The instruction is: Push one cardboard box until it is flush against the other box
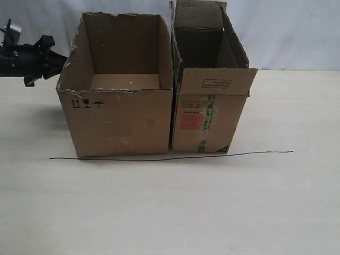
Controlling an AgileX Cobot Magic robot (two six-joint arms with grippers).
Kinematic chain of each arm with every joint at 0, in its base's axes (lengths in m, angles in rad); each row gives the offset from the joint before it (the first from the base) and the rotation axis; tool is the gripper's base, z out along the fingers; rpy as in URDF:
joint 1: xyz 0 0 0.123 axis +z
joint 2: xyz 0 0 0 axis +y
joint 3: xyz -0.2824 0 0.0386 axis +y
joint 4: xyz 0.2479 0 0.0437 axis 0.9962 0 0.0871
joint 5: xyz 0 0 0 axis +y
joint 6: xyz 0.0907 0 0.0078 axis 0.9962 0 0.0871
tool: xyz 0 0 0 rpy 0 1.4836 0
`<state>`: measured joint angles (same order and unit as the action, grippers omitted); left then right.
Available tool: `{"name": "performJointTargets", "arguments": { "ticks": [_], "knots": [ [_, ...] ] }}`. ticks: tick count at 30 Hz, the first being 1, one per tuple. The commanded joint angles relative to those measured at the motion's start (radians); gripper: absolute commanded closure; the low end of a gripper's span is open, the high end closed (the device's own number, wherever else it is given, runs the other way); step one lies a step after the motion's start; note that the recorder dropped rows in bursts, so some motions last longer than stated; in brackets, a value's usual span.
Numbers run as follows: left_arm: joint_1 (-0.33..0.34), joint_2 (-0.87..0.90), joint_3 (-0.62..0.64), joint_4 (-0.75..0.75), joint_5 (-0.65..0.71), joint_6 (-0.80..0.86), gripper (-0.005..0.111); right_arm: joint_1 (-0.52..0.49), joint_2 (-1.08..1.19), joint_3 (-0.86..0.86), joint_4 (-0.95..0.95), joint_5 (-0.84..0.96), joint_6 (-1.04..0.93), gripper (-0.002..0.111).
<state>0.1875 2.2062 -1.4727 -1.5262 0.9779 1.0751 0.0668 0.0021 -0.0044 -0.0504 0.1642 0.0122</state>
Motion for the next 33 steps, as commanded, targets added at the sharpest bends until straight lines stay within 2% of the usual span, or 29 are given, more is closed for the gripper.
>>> {"name": "performJointTargets", "arguments": {
  "ticks": [1, 15, 21, 33],
  "knots": [
    [-0.004, 0.0, -0.007, -0.034, 0.062, 0.03, 0.107, -0.006, -0.002, 0.004, -0.01, -0.002, 0.001, 0.103],
    [0.011, 0.0, -0.007, -0.061, 0.059, 0.081, 0.107, -0.006, -0.002, 0.004, -0.01, -0.002, 0.001, 0.103],
    [0.038, 0.0, -0.009, -0.146, 0.002, 0.081, 0.107, -0.006, -0.002, 0.004, -0.01, -0.002, 0.001, 0.103],
    [0.011, 0.0, -0.142, -0.132, -0.148, 0.066, 0.107, -0.006, -0.002, 0.004, -0.01, -0.002, 0.001, 0.103]
  ]
}}
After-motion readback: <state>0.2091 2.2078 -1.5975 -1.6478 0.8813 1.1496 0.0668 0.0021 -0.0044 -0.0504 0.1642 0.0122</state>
